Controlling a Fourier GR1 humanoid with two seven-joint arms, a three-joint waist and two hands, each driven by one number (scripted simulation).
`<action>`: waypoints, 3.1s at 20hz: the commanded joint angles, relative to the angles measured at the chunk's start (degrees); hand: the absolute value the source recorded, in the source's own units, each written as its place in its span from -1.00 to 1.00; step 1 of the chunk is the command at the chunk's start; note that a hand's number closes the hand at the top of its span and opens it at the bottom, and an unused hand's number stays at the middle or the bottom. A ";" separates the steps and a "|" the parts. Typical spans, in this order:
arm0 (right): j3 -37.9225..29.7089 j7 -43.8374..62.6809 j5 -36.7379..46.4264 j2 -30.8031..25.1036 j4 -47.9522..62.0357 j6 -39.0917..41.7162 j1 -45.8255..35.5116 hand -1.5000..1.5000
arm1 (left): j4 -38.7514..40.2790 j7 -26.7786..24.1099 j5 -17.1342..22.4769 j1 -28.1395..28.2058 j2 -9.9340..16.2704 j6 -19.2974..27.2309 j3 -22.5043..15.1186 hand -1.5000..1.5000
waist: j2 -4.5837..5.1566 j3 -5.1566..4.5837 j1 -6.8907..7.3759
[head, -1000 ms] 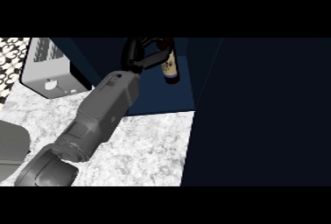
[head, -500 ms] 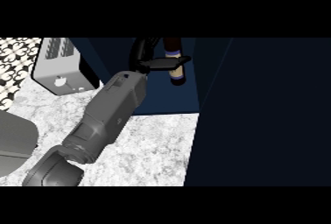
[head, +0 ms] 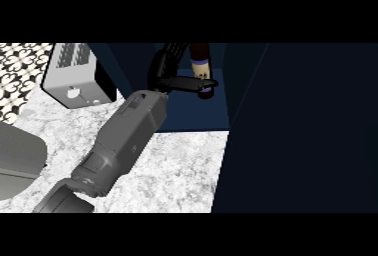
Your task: Pick up the wine, place it into the cabinet and close the cabinet
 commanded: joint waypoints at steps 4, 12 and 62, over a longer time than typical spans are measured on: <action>-2.00 5.12 -1.66 -2.65 -12.62 0.04 4.26 -1.00 | -11.70 1.55 4.20 10.39 -0.03 -2.12 -5.93 -1.00 | -0.22 0.01 0.92; -1.42 2.78 -1.67 -0.28 -8.24 -0.63 3.10 -1.00 | -30.37 3.87 4.55 28.06 -0.03 1.82 -14.40 -1.00 | -0.36 0.05 2.79; 17.68 11.48 0.14 -3.49 -8.31 14.55 -10.92 1.00 | -68.02 9.14 16.21 65.43 31.47 -17.84 4.30 -1.00 | 0.74 -0.24 2.37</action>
